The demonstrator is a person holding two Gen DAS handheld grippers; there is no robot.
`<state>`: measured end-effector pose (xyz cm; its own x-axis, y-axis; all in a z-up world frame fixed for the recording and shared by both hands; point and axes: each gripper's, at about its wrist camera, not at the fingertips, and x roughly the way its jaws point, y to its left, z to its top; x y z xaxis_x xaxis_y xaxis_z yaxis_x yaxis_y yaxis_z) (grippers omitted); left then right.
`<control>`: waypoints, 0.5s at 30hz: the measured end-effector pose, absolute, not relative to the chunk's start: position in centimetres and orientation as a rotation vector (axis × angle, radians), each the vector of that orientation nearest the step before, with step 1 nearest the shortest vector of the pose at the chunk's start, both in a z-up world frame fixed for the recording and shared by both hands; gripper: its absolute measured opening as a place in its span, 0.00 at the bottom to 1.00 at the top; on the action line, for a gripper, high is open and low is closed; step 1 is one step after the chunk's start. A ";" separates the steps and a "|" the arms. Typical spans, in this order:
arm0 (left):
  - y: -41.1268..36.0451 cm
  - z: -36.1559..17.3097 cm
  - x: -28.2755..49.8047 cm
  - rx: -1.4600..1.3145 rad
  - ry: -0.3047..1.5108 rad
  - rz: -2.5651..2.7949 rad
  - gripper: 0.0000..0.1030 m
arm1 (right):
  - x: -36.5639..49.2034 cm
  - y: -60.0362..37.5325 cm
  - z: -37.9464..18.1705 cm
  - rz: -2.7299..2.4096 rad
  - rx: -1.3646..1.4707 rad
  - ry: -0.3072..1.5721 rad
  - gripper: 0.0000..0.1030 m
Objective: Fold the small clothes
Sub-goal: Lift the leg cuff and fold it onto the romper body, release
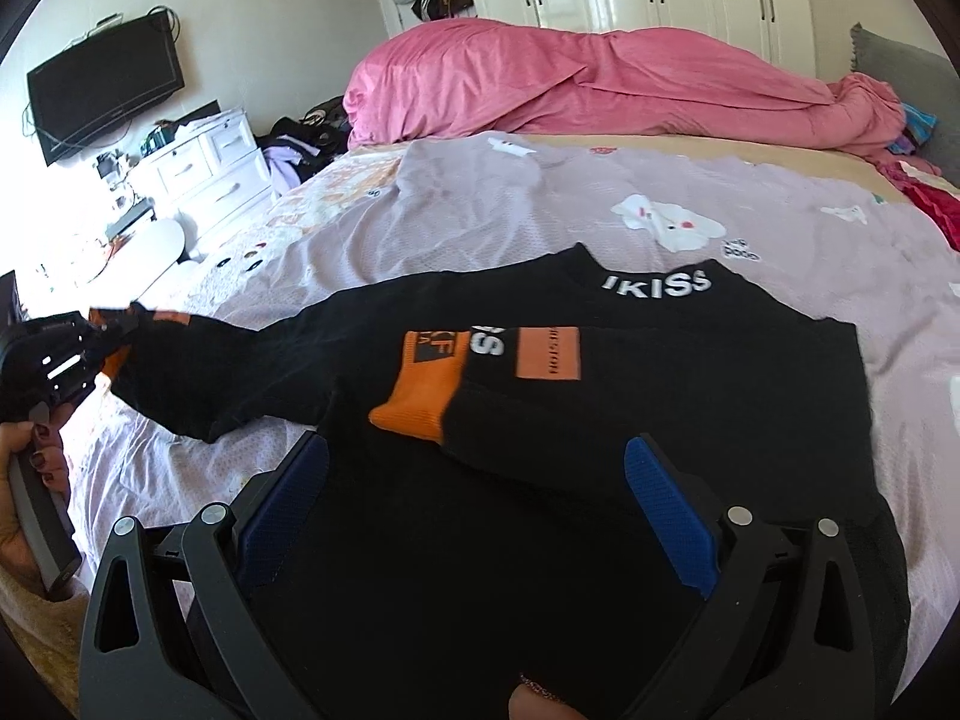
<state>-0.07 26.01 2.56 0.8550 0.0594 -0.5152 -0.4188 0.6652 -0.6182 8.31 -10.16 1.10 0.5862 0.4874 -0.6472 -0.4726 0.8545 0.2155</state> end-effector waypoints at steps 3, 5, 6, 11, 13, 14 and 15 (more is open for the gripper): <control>23.0 3.5 1.4 -0.744 0.498 0.217 0.00 | 8.1 -11.8 1.0 0.544 0.060 0.751 0.96; 21.2 3.8 2.2 -0.710 0.510 0.182 0.00 | 8.1 -13.0 0.8 0.532 0.086 0.749 0.96; 20.4 3.8 2.6 -0.697 0.516 0.163 0.00 | 8.4 -13.8 0.8 0.519 0.104 0.751 0.96; 15.4 4.3 4.8 -0.601 0.543 0.040 0.00 | 9.6 -17.1 1.2 0.455 0.176 0.739 0.96; 13.5 4.3 5.7 -0.563 0.559 -0.001 0.00 | 10.2 -18.7 1.5 0.425 0.217 0.730 0.96; 12.5 4.2 6.2 -0.547 0.572 -0.026 0.00 | 10.3 -19.4 1.5 0.413 0.232 0.726 0.96; 11.3 4.0 6.8 -0.521 0.590 -0.052 0.00 | 10.6 -20.2 1.6 0.396 0.249 0.721 0.96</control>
